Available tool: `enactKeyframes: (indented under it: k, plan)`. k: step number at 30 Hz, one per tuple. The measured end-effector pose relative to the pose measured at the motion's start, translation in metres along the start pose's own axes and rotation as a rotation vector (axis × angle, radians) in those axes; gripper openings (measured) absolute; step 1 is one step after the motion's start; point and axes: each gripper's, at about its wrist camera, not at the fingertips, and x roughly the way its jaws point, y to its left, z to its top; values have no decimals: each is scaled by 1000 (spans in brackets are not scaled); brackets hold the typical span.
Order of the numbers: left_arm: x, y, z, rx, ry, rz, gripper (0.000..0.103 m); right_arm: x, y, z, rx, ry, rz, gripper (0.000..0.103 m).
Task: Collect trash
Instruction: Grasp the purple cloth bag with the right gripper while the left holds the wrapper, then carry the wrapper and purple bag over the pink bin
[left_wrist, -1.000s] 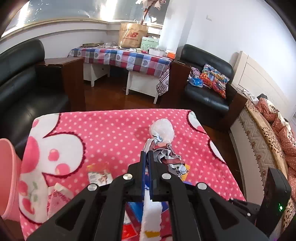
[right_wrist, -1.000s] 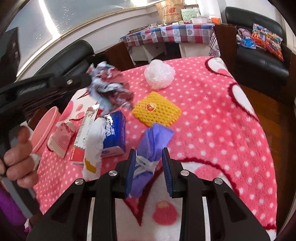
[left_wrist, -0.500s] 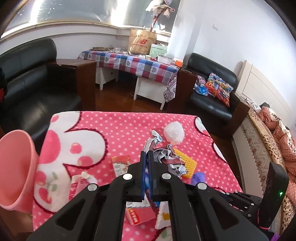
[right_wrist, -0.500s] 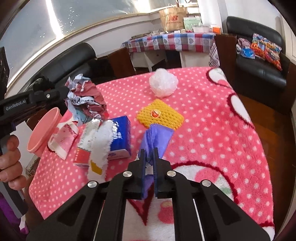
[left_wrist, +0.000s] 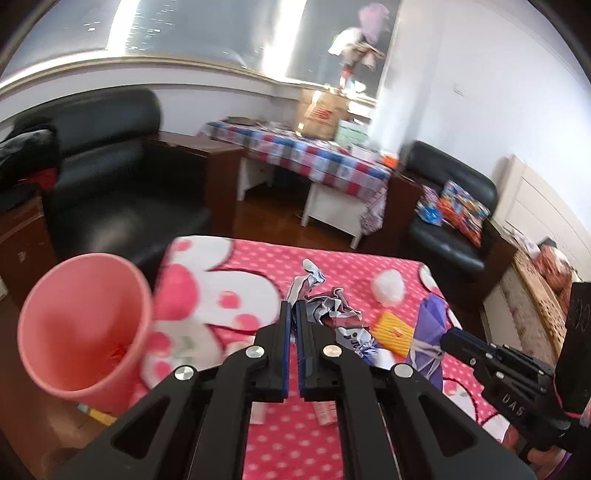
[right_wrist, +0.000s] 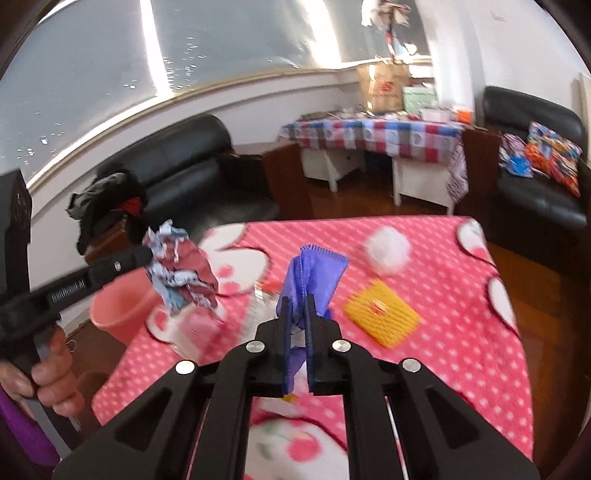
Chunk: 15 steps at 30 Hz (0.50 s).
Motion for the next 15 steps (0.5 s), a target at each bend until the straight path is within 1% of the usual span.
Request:
enactKeyframes:
  k: [2,8,15]
  plan:
    - [-11,16,0,-23,-15,32,2,5,15,6,-9,-4,36,7]
    - [-39,69,0,-87,-51,138,2,27,75,27,-93,-9,141,7]
    - [-63,131,-3,-145,-76,259,2,58,142,37,-189,14,230,7]
